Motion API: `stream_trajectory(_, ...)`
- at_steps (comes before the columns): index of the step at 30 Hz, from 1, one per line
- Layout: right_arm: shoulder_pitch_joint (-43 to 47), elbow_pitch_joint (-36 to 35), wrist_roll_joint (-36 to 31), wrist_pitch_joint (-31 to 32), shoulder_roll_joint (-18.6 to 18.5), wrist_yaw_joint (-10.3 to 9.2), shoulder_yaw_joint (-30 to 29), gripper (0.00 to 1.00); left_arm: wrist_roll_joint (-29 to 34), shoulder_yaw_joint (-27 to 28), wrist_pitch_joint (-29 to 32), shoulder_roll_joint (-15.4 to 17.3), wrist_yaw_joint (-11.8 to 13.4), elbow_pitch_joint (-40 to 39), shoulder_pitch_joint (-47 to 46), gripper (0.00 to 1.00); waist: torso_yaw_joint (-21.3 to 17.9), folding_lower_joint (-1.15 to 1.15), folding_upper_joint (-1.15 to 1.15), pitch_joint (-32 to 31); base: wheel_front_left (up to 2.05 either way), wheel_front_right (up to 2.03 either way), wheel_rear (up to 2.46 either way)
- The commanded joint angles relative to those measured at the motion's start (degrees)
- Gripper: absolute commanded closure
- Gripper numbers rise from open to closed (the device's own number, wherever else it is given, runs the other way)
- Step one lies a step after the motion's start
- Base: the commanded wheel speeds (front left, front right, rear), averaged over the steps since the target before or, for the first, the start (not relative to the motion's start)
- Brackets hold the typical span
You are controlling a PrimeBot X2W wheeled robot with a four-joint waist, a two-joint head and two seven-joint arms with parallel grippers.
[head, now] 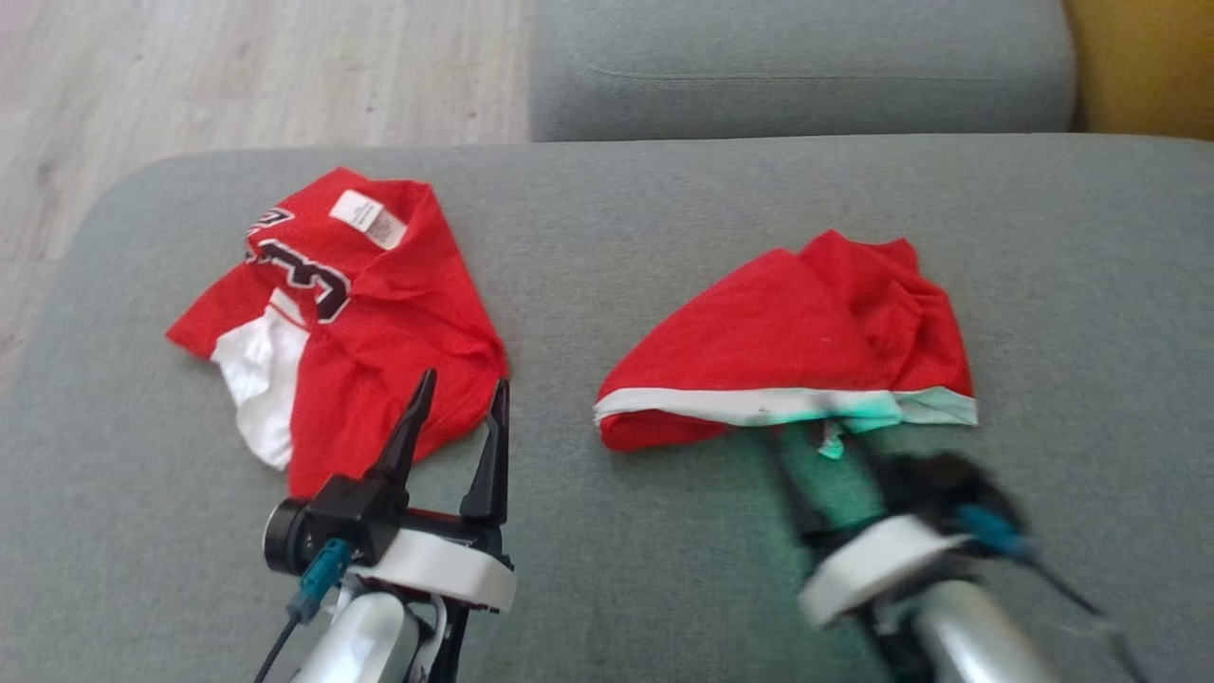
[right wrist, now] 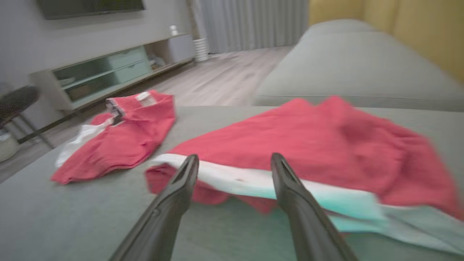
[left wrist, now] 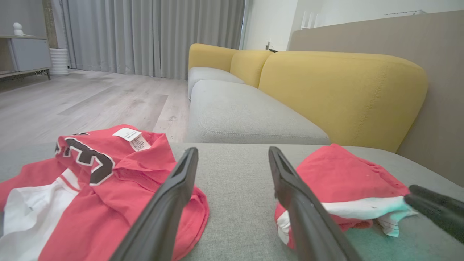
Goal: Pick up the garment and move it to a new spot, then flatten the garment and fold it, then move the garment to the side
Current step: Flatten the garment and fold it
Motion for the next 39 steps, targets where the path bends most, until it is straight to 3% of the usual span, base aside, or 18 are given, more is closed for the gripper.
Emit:
stream_trajectory(1, 0.39, -3.50, -2.28, -1.16, 0.03, -0.04, -4.68, 0.00, 0.09, 2.35, -0.55, 0.77, 0.22, -2.09, -1.38, 0.00, -1.03, 0.00, 0.00, 0.02, 0.00, 0.00, 0.00)
stream_trajectory(4, 3.65, -5.99, -5.92, -1.78, 0.54, -0.04, -13.11, 0.00, 0.21, 2.43, -0.55, 0.85, 0.16, -2.20, -1.38, 0.00, -1.81, 0.00, 0.00, 0.39, 0.00, 0.00, 0.00)
stream_trajectory(7, 6.13, -6.95, -7.42, -2.03, 0.81, -0.04, -17.53, 0.00, 0.33, 2.28, -0.55, 0.75, -0.01, -2.11, -1.39, 0.00, -2.33, 0.00, 0.00, 0.86, 0.00, 0.00, 0.00)
stream_trajectory(19, 5.18, -4.36, -3.92, -0.50, 0.86, -0.04, -13.16, 0.00, 0.73, 1.83, -0.55, 0.25, -0.56, -1.68, -2.58, 0.00, -1.88, 0.00, 0.00, 2.91, 0.00, 0.00, 0.00)
stream_trajectory(35, -3.61, 9.32, -4.33, 1.65, 0.87, -0.04, -12.65, 0.00, 1.15, 1.47, -0.55, -0.31, -1.15, -0.68, -4.15, 0.00, 2.26, 0.00, 0.00, 5.89, 0.00, 0.00, 0.00)
stream_trajectory(36, -4.11, 10.04, -4.35, 1.49, 0.87, -0.04, -12.70, 0.25, 1.15, 1.52, -0.55, -0.30, -1.17, -0.65, -4.22, 0.00, 2.35, 0.00, 0.00, 5.97, 0.00, 0.00, 0.00)
stream_trajectory(37, -4.55, 10.76, -4.64, 1.33, 0.87, -0.04, -12.90, 0.68, 1.16, 1.55, -0.55, -0.29, -1.19, -0.63, -4.25, 0.00, 2.42, 0.00, 0.00, 6.04, 0.00, 0.00, 0.00)
stream_trajectory(38, -4.93, 11.40, -5.10, 1.11, 0.87, -0.04, -13.16, 1.00, 1.18, 1.59, -0.55, -0.30, -1.20, -0.60, -4.26, 0.00, 2.45, 0.00, 0.00, 6.08, 0.00, 0.00, 0.00)
stream_trajectory(39, -5.28, 11.88, -5.52, 0.80, 0.87, -0.04, -13.53, 1.00, 1.18, 1.65, -0.55, -0.30, -1.19, -0.57, -4.25, 0.00, 2.43, 0.00, 0.00, 6.11, 0.00, 0.00, 0.00)
